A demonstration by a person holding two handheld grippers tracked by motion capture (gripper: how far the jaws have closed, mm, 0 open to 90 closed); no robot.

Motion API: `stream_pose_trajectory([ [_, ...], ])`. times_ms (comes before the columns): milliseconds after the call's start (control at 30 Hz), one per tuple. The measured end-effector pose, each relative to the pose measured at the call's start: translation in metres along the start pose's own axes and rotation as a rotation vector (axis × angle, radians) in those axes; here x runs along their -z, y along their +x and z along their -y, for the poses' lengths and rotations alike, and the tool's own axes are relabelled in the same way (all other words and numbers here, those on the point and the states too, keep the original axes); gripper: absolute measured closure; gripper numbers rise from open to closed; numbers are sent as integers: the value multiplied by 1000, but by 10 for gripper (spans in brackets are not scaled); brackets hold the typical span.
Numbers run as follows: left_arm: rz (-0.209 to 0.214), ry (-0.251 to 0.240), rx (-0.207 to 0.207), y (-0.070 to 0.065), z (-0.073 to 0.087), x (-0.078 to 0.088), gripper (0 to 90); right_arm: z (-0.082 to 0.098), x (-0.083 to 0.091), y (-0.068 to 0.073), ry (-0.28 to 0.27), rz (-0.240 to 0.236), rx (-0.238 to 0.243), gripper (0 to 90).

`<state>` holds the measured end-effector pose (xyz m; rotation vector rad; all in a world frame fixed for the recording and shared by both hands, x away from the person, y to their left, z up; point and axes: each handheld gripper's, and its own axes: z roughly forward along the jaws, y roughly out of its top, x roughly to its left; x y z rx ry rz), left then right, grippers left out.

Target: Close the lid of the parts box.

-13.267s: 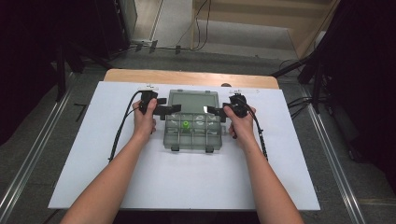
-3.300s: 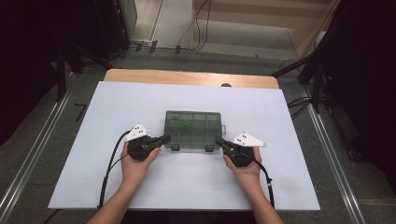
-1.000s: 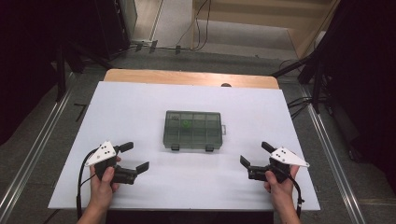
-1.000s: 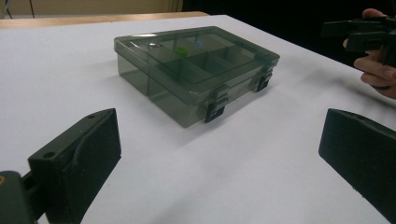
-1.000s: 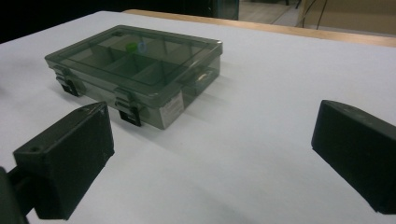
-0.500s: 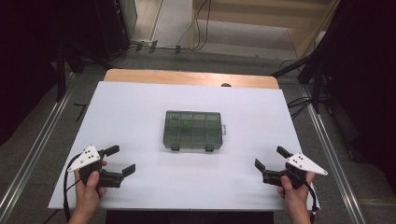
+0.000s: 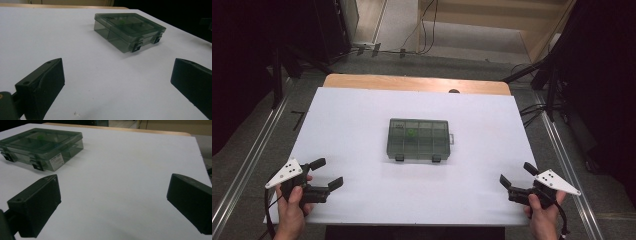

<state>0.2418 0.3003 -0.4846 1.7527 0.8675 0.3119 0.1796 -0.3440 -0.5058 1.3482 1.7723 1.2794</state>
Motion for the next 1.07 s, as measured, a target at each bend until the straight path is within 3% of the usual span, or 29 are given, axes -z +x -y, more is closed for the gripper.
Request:
stream_pose_trajectory([
  [400, -39, 3, 3, 11, 5, 16, 0, 4, 12, -12, -9, 19, -32, 0],
  [567, -53, 16, -3, 14, 6, 17, 0, 5, 11, -14, -8, 25, -27, 0],
  [767, -58, 18, 1, 17, 6, 19, 0, 6, 15, -19, -19, 28, -56, 0],
  [1067, -67, 46, 0, 17, 7, 13, 0, 6, 10, -20, -9, 18, -47, 0],
])
